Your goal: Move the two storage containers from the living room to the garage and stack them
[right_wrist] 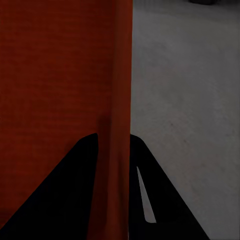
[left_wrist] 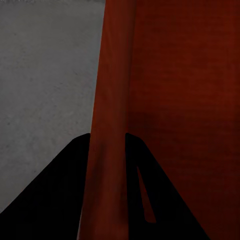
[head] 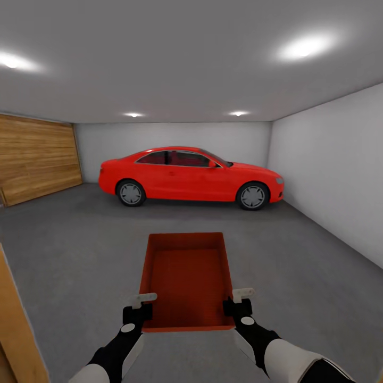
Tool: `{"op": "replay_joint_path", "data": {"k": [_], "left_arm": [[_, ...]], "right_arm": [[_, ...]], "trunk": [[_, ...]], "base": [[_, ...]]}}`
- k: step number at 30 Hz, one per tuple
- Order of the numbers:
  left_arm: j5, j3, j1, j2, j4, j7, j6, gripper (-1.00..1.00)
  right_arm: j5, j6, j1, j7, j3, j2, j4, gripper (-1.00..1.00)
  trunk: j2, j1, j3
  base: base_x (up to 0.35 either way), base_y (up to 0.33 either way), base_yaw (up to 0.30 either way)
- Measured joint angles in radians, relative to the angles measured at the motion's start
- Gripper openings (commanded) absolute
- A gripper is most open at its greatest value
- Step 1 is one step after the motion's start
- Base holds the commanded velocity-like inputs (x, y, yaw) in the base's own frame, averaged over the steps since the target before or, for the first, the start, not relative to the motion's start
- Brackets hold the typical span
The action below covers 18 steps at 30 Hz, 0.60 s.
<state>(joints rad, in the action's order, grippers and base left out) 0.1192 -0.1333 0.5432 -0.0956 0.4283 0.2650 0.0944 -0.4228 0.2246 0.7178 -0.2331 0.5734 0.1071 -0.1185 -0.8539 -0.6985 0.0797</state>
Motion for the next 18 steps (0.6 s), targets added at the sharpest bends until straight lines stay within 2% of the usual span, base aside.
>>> {"op": "replay_joint_path", "data": {"k": [18], "left_arm": [[0.0, 0.0, 0.0, 0.0, 0.0, 0.0, 0.0, -1.0]], "right_arm": [[0.0, 0.0, 0.0, 0.0, 0.0, 0.0, 0.0, -1.0]], "trunk": [[0.0, 0.0, 0.0]], "base": [[0.322, 0.0, 0.0]]}}
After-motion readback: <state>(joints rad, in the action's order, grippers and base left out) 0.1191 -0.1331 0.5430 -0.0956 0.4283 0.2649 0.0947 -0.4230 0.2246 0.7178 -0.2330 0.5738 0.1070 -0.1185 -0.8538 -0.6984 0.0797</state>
